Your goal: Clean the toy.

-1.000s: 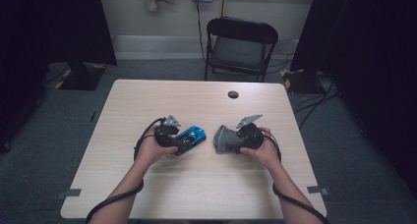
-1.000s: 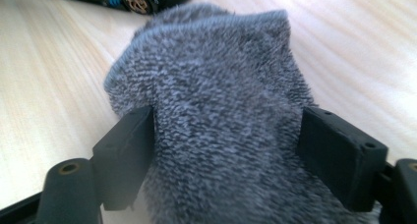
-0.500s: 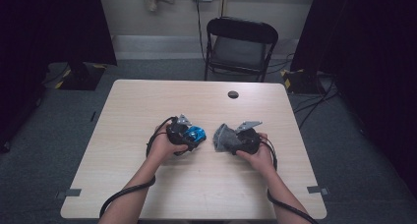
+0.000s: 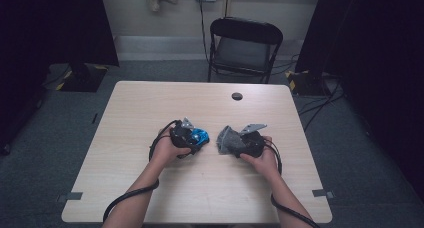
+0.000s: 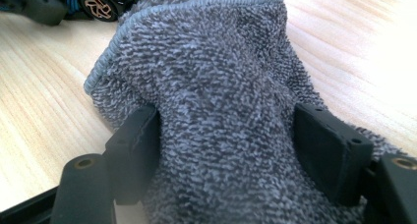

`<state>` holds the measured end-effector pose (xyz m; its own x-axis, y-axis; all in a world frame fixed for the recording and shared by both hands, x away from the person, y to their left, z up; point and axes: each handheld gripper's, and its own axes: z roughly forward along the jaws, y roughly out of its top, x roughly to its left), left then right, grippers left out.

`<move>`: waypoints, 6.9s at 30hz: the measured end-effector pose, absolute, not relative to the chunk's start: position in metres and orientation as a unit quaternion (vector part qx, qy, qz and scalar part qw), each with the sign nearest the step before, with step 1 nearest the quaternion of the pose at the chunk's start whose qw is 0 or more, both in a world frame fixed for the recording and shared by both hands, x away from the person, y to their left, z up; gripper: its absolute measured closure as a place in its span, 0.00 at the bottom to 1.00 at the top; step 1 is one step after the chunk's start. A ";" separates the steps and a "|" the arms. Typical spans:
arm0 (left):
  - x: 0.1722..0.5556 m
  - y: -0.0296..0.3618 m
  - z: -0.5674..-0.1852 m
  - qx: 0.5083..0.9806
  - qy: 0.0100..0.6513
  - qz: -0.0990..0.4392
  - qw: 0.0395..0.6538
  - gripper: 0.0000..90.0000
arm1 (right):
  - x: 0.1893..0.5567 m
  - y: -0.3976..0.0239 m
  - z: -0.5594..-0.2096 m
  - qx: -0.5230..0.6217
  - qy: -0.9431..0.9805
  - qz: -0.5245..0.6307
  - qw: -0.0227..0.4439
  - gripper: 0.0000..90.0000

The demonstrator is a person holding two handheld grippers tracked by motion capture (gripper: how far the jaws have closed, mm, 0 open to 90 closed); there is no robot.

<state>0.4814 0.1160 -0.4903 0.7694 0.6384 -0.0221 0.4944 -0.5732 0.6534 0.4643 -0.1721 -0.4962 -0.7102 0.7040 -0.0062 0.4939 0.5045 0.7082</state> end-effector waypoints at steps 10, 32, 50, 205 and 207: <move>0.475 0.120 -0.489 0.880 0.327 0.113 0.326 0.28 | 0.464 -0.171 -0.496 0.354 0.853 0.353 0.150 0.31; 0.470 0.128 -0.489 0.885 0.326 0.104 0.315 0.21 | 0.465 -0.170 -0.495 0.356 0.854 0.348 0.148 0.31; 0.466 0.132 -0.468 0.881 0.334 0.111 0.316 0.29 | 0.465 -0.169 -0.494 0.367 0.851 0.343 0.153 0.36; 0.437 0.121 -0.449 0.875 0.299 0.123 0.359 0.31 | 0.461 -0.150 -0.453 0.339 0.855 0.391 -0.012 0.77; 0.438 0.121 -0.450 0.874 0.302 0.125 0.360 0.31 | 0.460 -0.148 -0.452 0.335 0.857 0.392 -0.014 0.77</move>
<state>0.4383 0.1211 -0.4498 0.7861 0.6181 0.0001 0.4382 -0.5573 0.7053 0.4601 -0.1484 -0.4523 -0.7747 0.5638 0.2863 0.5853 0.4680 0.6621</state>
